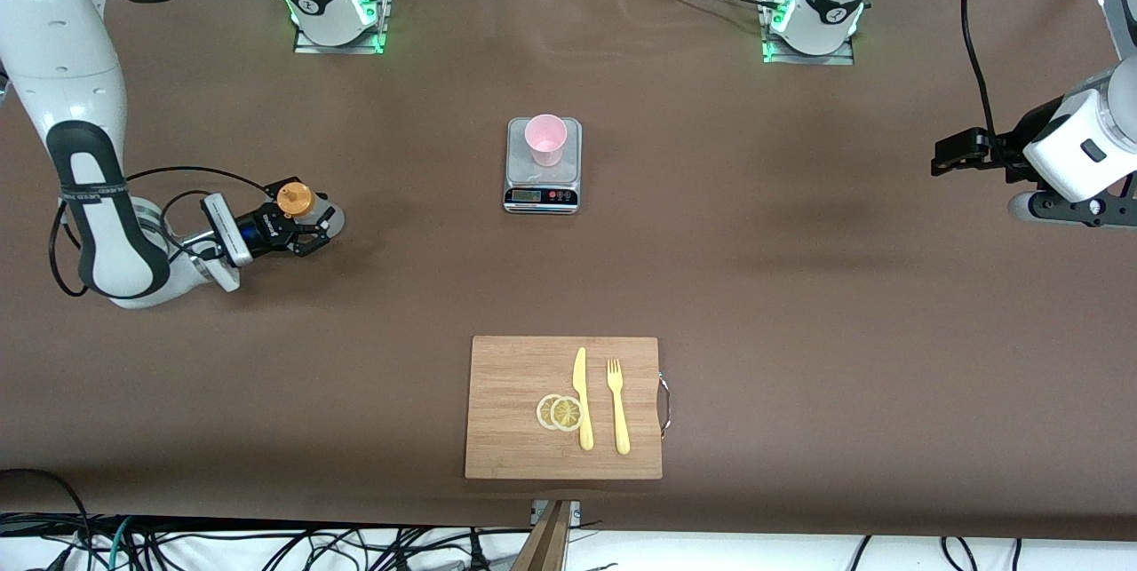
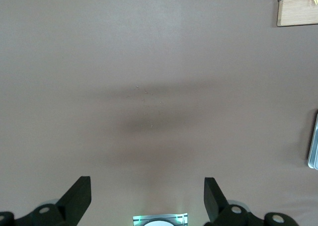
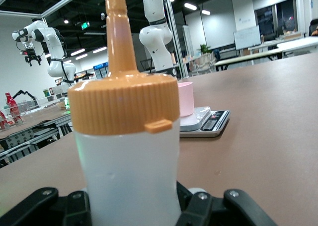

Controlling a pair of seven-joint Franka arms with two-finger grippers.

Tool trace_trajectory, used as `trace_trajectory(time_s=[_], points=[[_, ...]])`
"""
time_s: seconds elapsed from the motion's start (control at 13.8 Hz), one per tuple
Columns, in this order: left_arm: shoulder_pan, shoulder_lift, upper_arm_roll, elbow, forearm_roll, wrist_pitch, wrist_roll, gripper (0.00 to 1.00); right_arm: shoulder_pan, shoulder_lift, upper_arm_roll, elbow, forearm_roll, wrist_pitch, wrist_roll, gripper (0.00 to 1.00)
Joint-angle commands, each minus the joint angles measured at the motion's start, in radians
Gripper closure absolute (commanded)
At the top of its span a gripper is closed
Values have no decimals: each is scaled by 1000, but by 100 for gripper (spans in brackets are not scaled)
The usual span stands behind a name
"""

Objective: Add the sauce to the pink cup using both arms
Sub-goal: 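Carry the sauce bottle back to its spot with the right gripper, then lower the bottle onto the table and open the right gripper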

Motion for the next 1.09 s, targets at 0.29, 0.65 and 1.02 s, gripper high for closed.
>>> trace_trajectory(time_s=[0.29,0.65,1.02], points=[[6,6,-6,15,15,-6,-2,0,-32,52,16,3,22,-29,-41,38],[6,7,-6,15,13,-6,-2,0,-31,52,16,10,9,-29,-30,0],[3,7,-6,15,13,-6,-3,0,-33,50,-4,22,-7,-31,-27,0]])
